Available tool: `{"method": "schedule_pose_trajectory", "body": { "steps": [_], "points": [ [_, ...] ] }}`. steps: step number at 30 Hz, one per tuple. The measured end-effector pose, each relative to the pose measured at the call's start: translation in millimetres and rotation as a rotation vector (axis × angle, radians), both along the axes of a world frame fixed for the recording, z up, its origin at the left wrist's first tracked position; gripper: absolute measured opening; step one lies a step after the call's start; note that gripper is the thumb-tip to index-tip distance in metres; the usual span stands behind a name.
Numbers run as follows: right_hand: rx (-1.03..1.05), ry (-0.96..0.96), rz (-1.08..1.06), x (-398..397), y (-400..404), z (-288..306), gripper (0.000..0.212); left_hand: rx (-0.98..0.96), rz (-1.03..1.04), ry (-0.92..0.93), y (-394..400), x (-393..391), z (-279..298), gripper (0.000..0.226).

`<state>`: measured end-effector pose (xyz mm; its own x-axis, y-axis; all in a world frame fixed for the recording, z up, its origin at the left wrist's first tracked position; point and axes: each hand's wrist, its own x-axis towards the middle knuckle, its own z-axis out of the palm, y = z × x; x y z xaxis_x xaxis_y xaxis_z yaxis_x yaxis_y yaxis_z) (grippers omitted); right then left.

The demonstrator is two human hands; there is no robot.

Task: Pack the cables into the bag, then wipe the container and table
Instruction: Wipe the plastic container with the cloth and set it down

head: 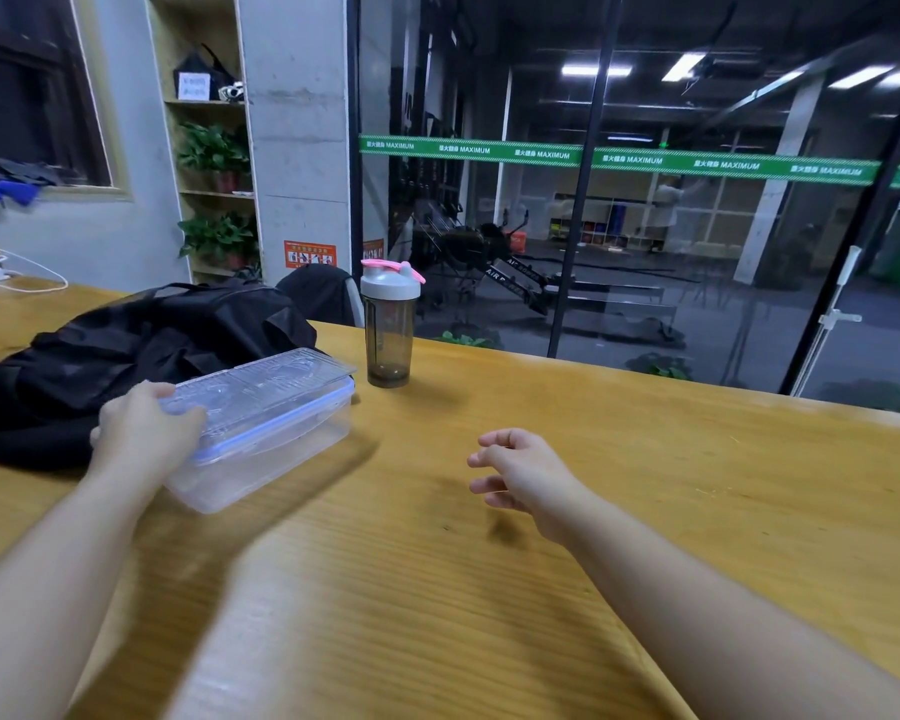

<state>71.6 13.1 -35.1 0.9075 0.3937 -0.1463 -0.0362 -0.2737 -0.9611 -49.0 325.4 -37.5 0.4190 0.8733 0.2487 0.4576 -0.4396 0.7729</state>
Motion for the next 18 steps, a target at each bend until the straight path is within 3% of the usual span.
{"method": "schedule_pose_trajectory", "body": {
  "steps": [6,12,18],
  "points": [
    [0.009,0.0,-0.001,-1,-4,0,0.02,0.062,-0.058,-0.083,-35,7,-10,0.051],
    [0.017,-0.009,-0.014,-1,-13,1,0.019,0.143,-0.178,-0.042,-55,17,-12,0.066],
    [0.039,-0.025,-0.051,0,-28,2,0.02,0.374,-0.214,-0.038,-92,26,-9,0.053]
  ]
}}
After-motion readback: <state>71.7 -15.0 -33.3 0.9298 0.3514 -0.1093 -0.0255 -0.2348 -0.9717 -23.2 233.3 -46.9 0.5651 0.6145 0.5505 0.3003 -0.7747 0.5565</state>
